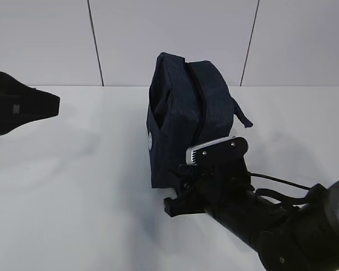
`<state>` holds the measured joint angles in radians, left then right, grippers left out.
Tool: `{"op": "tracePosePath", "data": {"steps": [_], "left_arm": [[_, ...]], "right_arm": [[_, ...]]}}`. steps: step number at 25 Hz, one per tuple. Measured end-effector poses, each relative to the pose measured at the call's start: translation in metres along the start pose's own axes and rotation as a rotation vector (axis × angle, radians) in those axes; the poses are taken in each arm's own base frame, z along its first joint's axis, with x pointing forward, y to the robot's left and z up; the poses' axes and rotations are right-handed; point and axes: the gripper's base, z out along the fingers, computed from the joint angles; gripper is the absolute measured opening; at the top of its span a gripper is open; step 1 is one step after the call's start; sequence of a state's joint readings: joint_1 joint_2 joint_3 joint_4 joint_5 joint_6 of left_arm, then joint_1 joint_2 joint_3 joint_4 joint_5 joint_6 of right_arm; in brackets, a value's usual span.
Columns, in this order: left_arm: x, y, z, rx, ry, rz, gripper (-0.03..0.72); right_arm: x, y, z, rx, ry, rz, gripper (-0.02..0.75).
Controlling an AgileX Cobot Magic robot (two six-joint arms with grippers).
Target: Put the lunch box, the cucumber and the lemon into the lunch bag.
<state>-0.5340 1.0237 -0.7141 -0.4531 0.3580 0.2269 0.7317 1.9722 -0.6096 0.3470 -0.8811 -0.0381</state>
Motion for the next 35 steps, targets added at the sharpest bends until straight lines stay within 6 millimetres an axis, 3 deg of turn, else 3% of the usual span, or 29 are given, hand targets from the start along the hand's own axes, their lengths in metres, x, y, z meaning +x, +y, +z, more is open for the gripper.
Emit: {"op": "tracePosePath", "data": {"steps": [21, 30, 35], "left_arm": [[0.0, 0.0, 0.0, 0.0, 0.0, 0.0, 0.323], [0.0, 0.0, 0.0, 0.0, 0.0, 0.0, 0.323], [0.0, 0.0, 0.0, 0.0, 0.0, 0.0, 0.323]], "right_arm": [[0.0002, -0.0082, -0.0004, 0.091, -0.001, 0.08, 0.417], [0.0001, -0.0088, -0.0004, 0.097, -0.003, 0.087, 0.256], [0.0003, -0.0088, -0.0004, 0.097, -0.001, 0.087, 0.234]]}}
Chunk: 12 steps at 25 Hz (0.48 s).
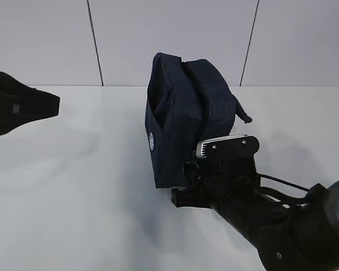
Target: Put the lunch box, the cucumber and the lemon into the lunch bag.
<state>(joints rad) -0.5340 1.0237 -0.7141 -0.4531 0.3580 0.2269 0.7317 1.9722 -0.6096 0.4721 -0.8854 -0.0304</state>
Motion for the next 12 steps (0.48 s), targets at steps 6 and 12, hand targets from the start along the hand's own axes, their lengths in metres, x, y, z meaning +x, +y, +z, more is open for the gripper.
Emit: {"op": "tracePosePath", "data": {"steps": [6, 12], "left_arm": [[0.0, 0.0, 0.0, 0.0, 0.0, 0.0, 0.323], [0.0, 0.0, 0.0, 0.0, 0.0, 0.0, 0.323]], "right_arm": [[0.0, 0.002, 0.0, -0.022, -0.001, -0.018, 0.224], [0.0006, 0.0068, -0.0003, -0.075, 0.004, -0.062, 0.112]]}}
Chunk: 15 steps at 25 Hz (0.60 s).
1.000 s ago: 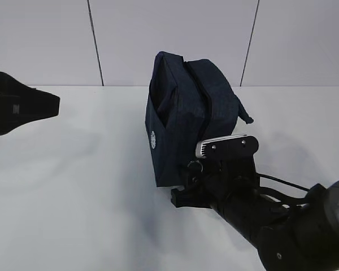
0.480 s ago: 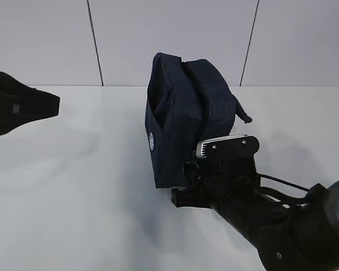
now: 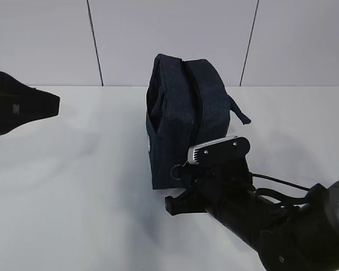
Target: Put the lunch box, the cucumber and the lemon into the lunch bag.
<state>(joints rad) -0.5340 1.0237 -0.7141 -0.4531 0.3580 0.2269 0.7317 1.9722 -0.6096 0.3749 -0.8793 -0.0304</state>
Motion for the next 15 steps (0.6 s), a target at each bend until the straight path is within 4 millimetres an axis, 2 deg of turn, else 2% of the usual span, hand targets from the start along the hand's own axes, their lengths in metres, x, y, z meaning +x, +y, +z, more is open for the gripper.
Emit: {"op": "tracePosePath", "data": {"steps": [6, 15], "left_arm": [[-0.0004, 0.0001, 0.0, -0.001, -0.005, 0.0, 0.323], [-0.0007, 0.0002, 0.0, -0.002, -0.008, 0.0, 0.323]], "right_arm": [[0.0002, 0.0036, -0.0001, -0.04, 0.001, -0.033, 0.02], [0.0016, 0.0042, -0.0001, -0.046, 0.016, -0.039, 0.02]]}}
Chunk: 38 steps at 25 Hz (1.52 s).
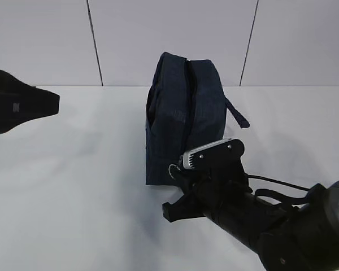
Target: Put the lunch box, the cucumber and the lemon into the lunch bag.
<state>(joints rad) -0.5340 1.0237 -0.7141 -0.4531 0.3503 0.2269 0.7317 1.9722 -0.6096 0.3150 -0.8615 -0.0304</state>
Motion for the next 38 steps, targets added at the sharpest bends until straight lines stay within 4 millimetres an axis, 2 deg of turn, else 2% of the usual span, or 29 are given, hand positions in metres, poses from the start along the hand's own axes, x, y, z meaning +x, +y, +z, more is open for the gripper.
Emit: {"op": "tracePosePath", "data": {"steps": [16, 28, 38], "left_arm": [[0.0, 0.0, 0.0, 0.0, -0.002, 0.0, 0.323], [-0.002, 0.0, 0.0, -0.004, -0.017, 0.0, 0.323], [-0.002, 0.0, 0.0, -0.005, -0.023, 0.0, 0.323]], "right_arm": [[0.001, 0.002, 0.0, -0.019, 0.015, -0.016, 0.02], [-0.017, 0.004, -0.013, -0.038, 0.063, -0.046, 0.02], [-0.017, 0.004, -0.014, -0.039, 0.068, -0.072, 0.02]]}}
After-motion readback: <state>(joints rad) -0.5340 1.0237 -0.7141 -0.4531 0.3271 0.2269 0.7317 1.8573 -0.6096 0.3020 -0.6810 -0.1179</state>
